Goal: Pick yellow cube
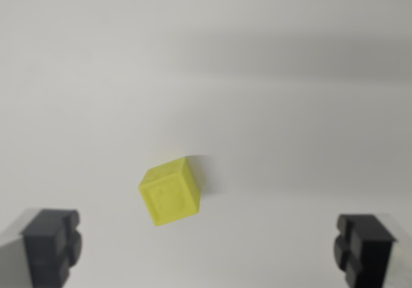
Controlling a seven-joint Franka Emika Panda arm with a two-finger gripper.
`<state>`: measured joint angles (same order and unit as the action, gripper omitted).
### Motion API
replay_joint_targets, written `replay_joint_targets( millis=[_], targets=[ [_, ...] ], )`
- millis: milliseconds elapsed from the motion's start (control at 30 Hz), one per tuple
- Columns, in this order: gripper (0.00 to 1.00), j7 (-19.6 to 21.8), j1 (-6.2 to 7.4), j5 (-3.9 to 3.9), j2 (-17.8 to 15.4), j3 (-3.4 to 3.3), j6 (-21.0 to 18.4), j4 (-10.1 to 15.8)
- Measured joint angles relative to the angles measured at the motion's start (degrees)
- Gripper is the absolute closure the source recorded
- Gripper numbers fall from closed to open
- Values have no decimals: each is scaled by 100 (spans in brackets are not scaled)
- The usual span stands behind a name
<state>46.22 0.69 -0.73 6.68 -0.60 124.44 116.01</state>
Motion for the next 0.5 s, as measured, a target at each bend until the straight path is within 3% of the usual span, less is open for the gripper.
replay_joint_targets(
  millis=[500],
  targets=[
    [0,-218,86,0,-5,0,561,593]
  ],
)
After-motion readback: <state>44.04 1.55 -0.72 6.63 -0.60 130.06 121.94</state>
